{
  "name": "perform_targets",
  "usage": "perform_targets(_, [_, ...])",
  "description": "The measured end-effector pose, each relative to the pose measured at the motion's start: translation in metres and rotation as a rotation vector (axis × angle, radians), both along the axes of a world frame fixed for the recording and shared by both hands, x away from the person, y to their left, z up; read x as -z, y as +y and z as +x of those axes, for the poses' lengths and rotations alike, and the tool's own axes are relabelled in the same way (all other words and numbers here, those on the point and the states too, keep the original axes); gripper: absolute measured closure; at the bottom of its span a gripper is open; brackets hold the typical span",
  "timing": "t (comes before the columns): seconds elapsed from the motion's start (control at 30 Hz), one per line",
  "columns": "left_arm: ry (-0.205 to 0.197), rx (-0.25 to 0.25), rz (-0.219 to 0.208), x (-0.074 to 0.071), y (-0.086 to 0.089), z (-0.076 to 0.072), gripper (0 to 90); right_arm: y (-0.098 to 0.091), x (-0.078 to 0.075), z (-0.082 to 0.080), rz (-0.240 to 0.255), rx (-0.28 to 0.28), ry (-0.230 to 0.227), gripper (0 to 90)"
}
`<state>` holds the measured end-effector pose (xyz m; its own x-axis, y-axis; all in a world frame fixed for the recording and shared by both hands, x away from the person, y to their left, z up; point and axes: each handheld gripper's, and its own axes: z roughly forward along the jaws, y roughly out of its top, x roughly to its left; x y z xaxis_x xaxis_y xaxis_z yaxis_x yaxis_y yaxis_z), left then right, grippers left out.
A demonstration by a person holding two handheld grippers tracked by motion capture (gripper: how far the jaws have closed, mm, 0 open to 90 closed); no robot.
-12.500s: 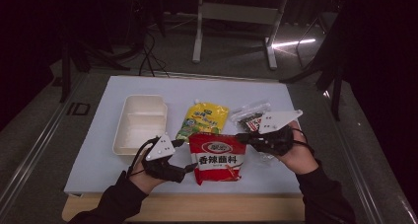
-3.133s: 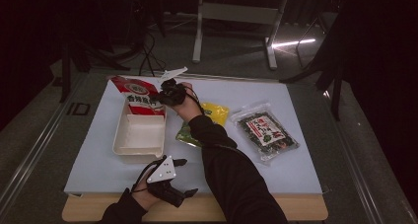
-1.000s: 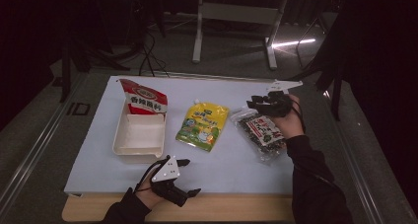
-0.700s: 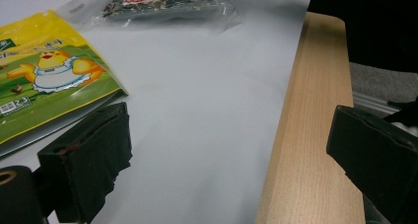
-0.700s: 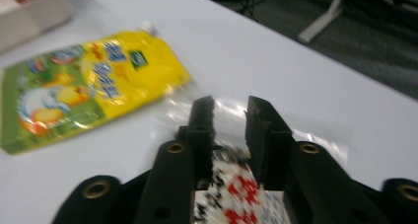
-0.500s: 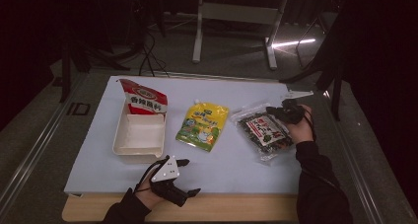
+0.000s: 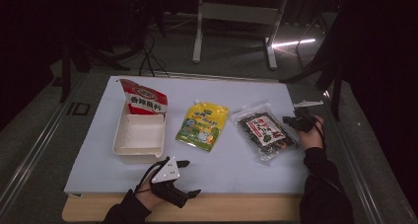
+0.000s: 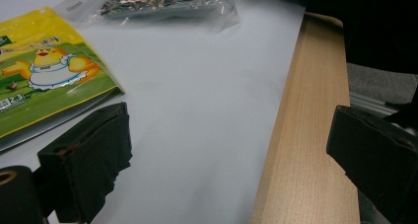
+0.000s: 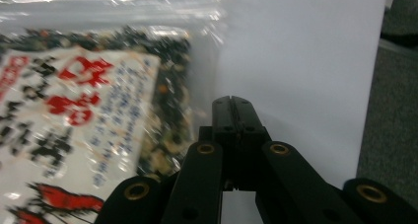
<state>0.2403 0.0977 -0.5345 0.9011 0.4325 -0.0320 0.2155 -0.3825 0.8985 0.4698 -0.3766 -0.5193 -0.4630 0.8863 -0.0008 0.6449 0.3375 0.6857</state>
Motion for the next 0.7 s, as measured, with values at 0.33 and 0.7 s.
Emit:
perform_targets(0.33, [0.001,0.002,0.006,0.001,-0.001,0.001,4.2,-0.005,0.016,-0.001,0.038,0.022,0.037,90.0])
perform_targets(0.7, [-0.001,0.004,0.009,0.000,-0.002,0.000,4.3,0.003,0.019,-0.028,0.080,0.009,0.048,90.0])
